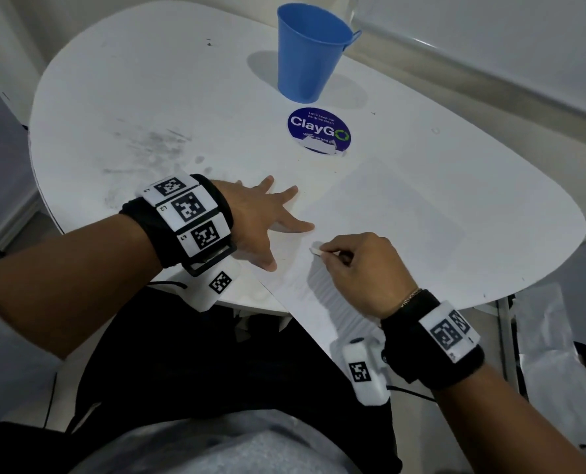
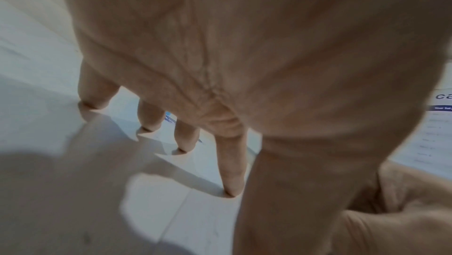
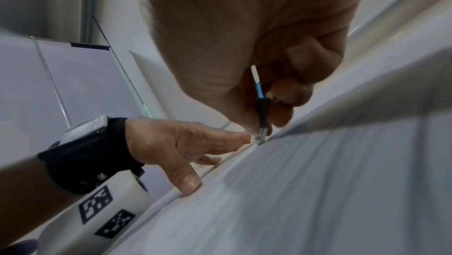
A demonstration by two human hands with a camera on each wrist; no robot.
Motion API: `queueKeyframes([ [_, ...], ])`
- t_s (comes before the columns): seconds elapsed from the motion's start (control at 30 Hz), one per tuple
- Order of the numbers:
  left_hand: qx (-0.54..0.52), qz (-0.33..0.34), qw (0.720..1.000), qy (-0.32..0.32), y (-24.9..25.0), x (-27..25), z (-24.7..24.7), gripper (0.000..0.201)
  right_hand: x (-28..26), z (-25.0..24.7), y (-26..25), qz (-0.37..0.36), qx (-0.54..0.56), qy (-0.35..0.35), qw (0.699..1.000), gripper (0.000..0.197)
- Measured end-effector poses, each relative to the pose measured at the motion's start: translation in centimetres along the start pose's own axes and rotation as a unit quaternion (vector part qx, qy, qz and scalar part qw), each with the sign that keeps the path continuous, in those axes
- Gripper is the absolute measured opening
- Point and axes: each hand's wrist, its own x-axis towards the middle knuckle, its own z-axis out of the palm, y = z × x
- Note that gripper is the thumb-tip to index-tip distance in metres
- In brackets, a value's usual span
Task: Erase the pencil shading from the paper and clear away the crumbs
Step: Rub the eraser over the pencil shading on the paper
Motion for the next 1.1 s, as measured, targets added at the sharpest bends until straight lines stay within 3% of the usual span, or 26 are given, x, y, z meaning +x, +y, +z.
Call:
queueKeyframes([
  [0.13,-0.006,-0.005,1.0,0.001,-0.1,0.0,-0.2,0.09,-0.1,0.4,-1.0,-0.004,-0.01,0.007,1.0,0.018],
  [0.27,-0.013,-0.008,1.0,-0.005,0.0,-0.1,-0.3,0.093,-1.9,0.4,-2.3,-0.048,0.012,-0.109,0.993,0.015],
  [0.4,-0.002,-0.008,1.0,0.005,0.4,-0.2,-0.3,0.097,-0.1,-0.8,-0.9,-0.008,-0.005,-0.031,0.999,0.016],
  [0.47,-0.009,-0.01,1.0,0.005,0.5,-0.2,-0.3,0.097,-0.2,-0.7,-1.0,-0.007,-0.003,-0.025,1.0,0.016],
  [0.6,-0.018,-0.011,1.0,-0.002,0.5,-0.4,-0.6,0.097,-2.3,0.7,-2.6,-0.059,0.014,-0.126,0.99,0.016],
  [0.77,-0.025,-0.017,1.0,-0.003,0.2,-0.2,-0.4,0.096,0.0,-0.7,-0.8,-0.009,-0.01,-0.025,1.0,0.016],
  [0.9,-0.029,-0.017,0.999,-0.008,0.1,0.0,-0.4,0.098,-2.5,0.4,-2.7,-0.049,-0.005,-0.094,0.994,0.017],
  [1.03,-0.017,-0.021,1.0,-0.01,0.1,0.3,-0.3,0.098,-0.4,-0.8,-1.2,0.004,-0.015,-0.027,1.0,0.016],
  [1.1,-0.019,-0.022,1.0,-0.013,0.0,0.4,-0.3,0.098,-0.8,-0.2,-1.6,-0.014,-0.025,-0.025,0.999,0.016],
])
